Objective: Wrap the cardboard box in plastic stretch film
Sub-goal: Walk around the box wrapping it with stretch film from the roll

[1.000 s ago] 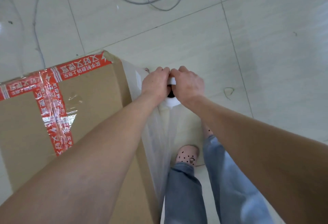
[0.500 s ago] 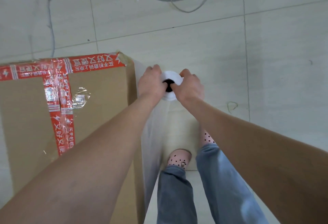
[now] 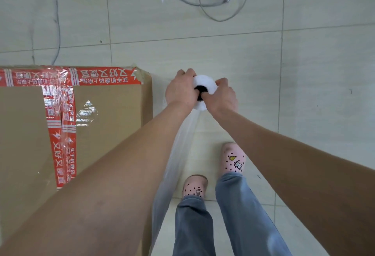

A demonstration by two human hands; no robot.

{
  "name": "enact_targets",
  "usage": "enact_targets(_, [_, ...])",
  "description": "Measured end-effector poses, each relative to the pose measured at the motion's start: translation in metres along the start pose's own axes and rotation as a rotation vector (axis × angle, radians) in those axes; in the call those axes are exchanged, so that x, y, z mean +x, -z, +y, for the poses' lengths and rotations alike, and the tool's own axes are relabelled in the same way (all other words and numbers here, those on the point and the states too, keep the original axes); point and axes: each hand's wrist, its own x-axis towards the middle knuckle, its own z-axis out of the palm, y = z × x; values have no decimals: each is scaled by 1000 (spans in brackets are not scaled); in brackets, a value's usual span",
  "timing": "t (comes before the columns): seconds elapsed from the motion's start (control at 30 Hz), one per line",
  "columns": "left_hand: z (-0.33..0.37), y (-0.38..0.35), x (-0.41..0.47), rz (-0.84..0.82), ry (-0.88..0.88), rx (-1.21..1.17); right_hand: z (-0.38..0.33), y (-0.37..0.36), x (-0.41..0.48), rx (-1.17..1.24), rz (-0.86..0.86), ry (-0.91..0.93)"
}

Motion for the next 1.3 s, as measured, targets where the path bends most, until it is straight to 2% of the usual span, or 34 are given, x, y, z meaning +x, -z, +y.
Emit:
enact_targets(0.1, [12,4,10,-29,-51,48,-2,8,6,77,29,8])
enact_targets(0.2, [15,11,19,-32,-1,55,-11,14,13,53,35,62])
enact_targets(0.43, [6,31,28,17,102,43,-46,24,31,-245,9,267])
enact_targets(0.53, [-1,39,33,39,146,84,-60,19,31,-278,-7,325])
enact_targets(0.6, [-7,43,36,41,176,104,-65,13,29,-229,-36,291])
enact_targets(0.67, [-11,45,36,35,188,114,-65,8,27,-110,-74,163])
enact_targets(0.73, [-13,46,37,48,171,118,-64,5,25,-13,-117,40])
enact_targets(0.8, [-13,48,39,73,131,131,-64,1,24,11,-126,12])
enact_targets(0.93, [-13,58,46,78,-8,234,-76,0,26,-129,-51,144])
enact_targets(1.1, [-10,66,61,-11,-143,357,-95,-2,34,-358,11,244])
enact_targets(1.23, [-17,69,72,-43,-199,382,-102,-6,39,-480,51,336])
enact_targets(1.3, [-25,75,79,-54,-172,332,-112,-3,41,-559,40,400])
